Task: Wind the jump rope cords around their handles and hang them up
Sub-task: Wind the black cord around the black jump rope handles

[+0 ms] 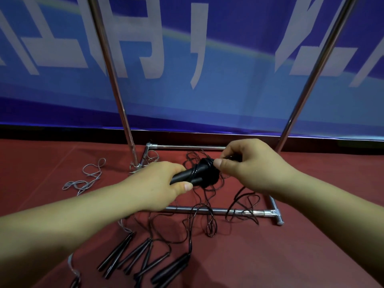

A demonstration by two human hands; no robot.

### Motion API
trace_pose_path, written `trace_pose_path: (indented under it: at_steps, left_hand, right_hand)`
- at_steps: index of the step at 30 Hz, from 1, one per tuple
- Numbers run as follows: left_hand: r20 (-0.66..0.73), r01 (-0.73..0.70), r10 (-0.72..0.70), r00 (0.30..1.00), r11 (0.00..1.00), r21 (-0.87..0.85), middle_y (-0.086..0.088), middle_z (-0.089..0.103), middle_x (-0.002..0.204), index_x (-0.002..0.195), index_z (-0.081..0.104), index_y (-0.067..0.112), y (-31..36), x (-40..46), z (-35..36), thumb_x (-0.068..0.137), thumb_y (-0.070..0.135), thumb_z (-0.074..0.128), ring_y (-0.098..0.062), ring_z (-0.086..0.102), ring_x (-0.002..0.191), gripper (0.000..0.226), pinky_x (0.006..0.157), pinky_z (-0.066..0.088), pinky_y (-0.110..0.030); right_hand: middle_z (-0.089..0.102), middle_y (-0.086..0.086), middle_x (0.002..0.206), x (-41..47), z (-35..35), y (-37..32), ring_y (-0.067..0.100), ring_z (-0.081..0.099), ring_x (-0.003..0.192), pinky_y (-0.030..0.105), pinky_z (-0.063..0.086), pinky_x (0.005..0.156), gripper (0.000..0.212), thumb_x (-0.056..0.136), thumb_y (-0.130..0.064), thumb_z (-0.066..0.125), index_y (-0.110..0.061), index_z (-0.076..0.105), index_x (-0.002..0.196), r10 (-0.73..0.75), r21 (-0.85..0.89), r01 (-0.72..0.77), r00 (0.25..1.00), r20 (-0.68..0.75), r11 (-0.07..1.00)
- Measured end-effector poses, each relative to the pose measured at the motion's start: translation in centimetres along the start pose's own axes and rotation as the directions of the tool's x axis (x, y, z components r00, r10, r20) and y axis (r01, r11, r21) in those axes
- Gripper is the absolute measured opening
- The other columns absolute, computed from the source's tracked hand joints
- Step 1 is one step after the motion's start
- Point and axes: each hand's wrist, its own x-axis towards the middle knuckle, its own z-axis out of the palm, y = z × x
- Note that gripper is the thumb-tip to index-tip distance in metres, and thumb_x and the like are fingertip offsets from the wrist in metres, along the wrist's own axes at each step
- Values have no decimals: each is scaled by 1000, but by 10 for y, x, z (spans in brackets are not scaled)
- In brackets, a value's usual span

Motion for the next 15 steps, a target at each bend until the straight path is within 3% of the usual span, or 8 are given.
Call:
trace_pose_path:
  at_steps: [6,10,15]
  left_hand:
    - [174,-128,141,975,988,-84,13,51,55,86,58,30,8,-6,-4,97,42,60,-1,46,47,17,53,39,-20]
    - [178,-183,190,966,982,-55,13,51,58,87,58,32,9,-11,-5,97,43,61,-3,45,51,15,55,37,-21]
    - [194,-239,231,953,971,15,8,54,65,98,62,32,11,-17,-3,95,47,60,-6,49,58,15,59,42,-28]
  right_hand:
    - [67,-8,74,-1,-3,5,5,59,69,21,42,59,20,86,-46,71,-26,72,81,-71,-128,66,997,-35,990]
    - [71,-2,74,-2,-6,9,11,64,68,31,54,66,22,81,-45,76,-23,74,77,-37,-26,38,999,21,999]
    - [74,5,78,-3,-11,11,8,63,69,30,56,73,16,77,-30,83,-16,76,77,-12,145,-14,984,176,989]
